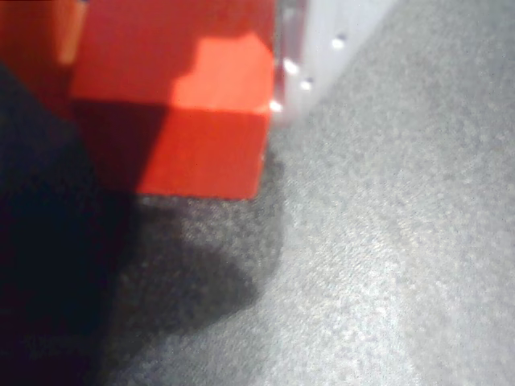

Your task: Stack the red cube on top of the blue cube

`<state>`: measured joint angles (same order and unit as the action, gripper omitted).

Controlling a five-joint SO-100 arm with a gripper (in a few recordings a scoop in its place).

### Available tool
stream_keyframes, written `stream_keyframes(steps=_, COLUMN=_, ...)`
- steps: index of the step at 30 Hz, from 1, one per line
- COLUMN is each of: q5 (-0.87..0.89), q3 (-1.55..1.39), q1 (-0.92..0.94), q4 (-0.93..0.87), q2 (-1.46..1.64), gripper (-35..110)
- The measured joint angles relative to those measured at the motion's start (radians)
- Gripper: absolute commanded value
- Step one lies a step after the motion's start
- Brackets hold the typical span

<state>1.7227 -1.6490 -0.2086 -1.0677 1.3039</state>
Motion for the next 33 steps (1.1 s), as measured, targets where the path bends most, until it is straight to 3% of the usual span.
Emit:
stream_keyframes(steps=5, q5=0.008, q3=0.011, q1=0.02, q4=-0.061, q2=0.014, gripper=0)
stream_keyframes(steps=16, q5=-0.094, q3=0.181, q1=0.19, q4=-0.388, q2=0.117, gripper=0)
stream_keyframes(steps=33, q5=-0.12, q3=0.183, q1=0.331, q4=-0.422, q2=0.129, gripper=0)
